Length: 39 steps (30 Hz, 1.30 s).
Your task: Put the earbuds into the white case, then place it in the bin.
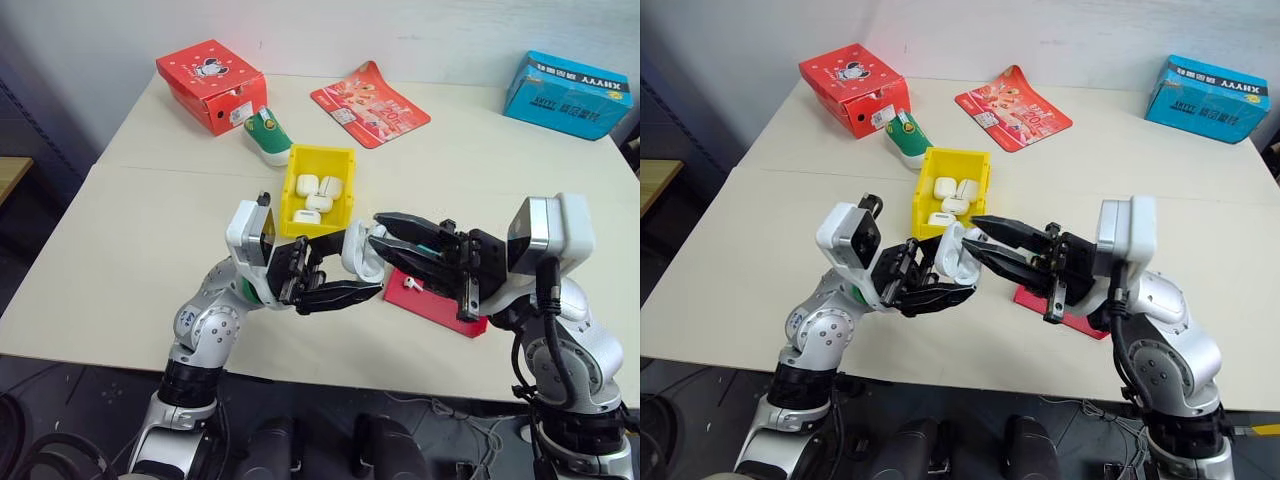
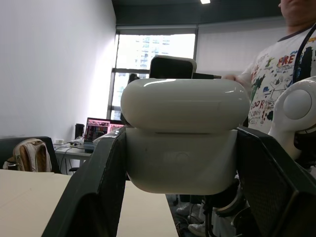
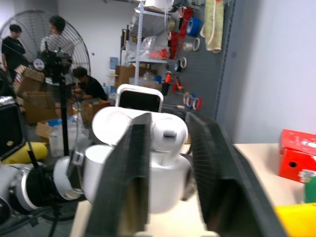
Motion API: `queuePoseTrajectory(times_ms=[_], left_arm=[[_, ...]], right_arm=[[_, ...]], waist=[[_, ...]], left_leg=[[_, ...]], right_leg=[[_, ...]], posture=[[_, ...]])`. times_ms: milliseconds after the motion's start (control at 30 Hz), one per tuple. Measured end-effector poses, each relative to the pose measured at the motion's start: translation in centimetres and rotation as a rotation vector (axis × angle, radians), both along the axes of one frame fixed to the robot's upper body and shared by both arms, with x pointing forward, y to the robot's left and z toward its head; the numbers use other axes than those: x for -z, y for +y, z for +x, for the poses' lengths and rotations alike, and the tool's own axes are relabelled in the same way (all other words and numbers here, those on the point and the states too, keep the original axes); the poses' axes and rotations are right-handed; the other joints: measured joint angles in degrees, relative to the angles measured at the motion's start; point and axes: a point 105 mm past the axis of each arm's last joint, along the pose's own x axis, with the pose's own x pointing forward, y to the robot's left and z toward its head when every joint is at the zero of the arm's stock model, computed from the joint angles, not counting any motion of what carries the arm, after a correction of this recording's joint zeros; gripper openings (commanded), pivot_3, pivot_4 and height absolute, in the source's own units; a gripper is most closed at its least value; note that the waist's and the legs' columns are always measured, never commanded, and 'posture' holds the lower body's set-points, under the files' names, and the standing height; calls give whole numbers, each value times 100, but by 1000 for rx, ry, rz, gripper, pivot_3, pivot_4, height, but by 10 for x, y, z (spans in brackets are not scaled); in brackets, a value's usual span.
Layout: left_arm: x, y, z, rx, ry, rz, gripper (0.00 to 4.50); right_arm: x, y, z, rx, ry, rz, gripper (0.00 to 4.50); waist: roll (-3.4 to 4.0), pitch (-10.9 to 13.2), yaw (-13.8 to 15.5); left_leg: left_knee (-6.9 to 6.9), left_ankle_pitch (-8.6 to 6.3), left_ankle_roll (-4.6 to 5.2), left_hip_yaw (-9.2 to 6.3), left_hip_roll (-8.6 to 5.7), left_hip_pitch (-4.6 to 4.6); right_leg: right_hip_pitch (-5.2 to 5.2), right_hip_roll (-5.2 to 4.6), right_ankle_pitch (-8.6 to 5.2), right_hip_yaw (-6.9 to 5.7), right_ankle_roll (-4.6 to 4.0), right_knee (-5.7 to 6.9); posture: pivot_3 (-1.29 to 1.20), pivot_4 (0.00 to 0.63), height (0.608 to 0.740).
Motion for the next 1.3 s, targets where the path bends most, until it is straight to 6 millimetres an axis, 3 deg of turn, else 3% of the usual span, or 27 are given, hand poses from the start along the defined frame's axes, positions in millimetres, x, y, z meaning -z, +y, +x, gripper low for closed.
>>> queuePoseTrajectory(times_ms=[133,233,300,400,467,567,633,667,733,800,900,1133,1233,1300], left_arm=[[-1,4,2,-19,-7,0,2821],[4,12,4,-52,-14,41,2821],[11,22,6,-89,-6,76,2821],[18,35,9,-137,11,105,2821],[21,38,9,-151,20,110,2821],[25,46,10,-178,36,126,2821],[26,51,11,-195,41,131,2821],[26,52,12,-199,41,131,2821],[26,51,12,-200,39,129,2821],[25,51,12,-202,34,129,2821],[25,51,13,-213,29,127,2821],[27,48,12,-220,34,131,2821],[26,46,11,-224,26,130,2821],[26,44,10,-220,21,127,2821]], right_arm=[[1,-10,2,32,35,-4,3505],[1,-34,2,118,72,-50,4484],[-6,-60,3,233,79,-64,4484],[2,-95,3,381,114,-127,4484],[22,-125,6,484,178,-191,4484],[67,-201,11,751,292,-311,4484],[92,-251,2,923,349,-373,4484],[104,-269,-3,980,381,-411,4484],[115,-283,-7,1030,397,-469,4484],[120,-285,-7,1041,403,-510,4484],[119,-271,8,1001,385,-588,4484],[66,-220,56,870,339,-611,4484],[54,-192,76,792,376,-694,4484],[54,-176,85,738,412,-738,4111]], waist=[[0,0,14],[1,1,13],[1,1,14],[1,0,22],[1,0,48],[1,0,57],[2,0,49],[3,1,26],[5,2,-15],[7,1,-65],[15,5,-136],[29,4,-112],[30,3,-120],[29,3,-98]], left_leg=[[-2,-1,1,-2,0,-1],[-4,-9,7,-1,0,-1],[-13,-10,6,-2,0,0],[-31,-10,7,-4,0,2],[-36,-12,11,-5,-1,13],[-37,-14,26,-3,-8,15],[-38,-15,32,2,-14,17],[-38,-14,32,3,-14,19],[-38,-11,26,7,-11,27],[-46,-5,12,14,-4,37],[-53,-4,-37,13,2,48],[-56,8,-49,2,5,51],[-54,7,-47,-1,5,32],[-54,18,-25,-7,5,19]], right_leg=[[1,-2,0,-1,0,-4],[2,-5,0,0,0,-14],[5,-4,0,-1,0,-24],[11,-2,0,-4,0,-42],[31,-1,0,-12,0,-54],[49,0,8,-17,16,-59],[52,-2,10,-16,19,-61],[52,-2,11,-14,20,-62],[52,-3,11,-10,20,-66],[52,0,11,-7,20,-69],[52,0,11,-5,18,-57],[45,-4,18,-3,3,-47],[28,-6,19,-6,2,-53],[19,-6,19,-15,2,-55]], posture=[[0,150,740],[0,150,740],[0,150,740],[0,150,740],[0,150,740],[0,150,740],[0,150,740],[0,150,740],[0,150,740],[0,150,740],[0,150,740],[0,150,740],[0,150,740],[0,150,740]])
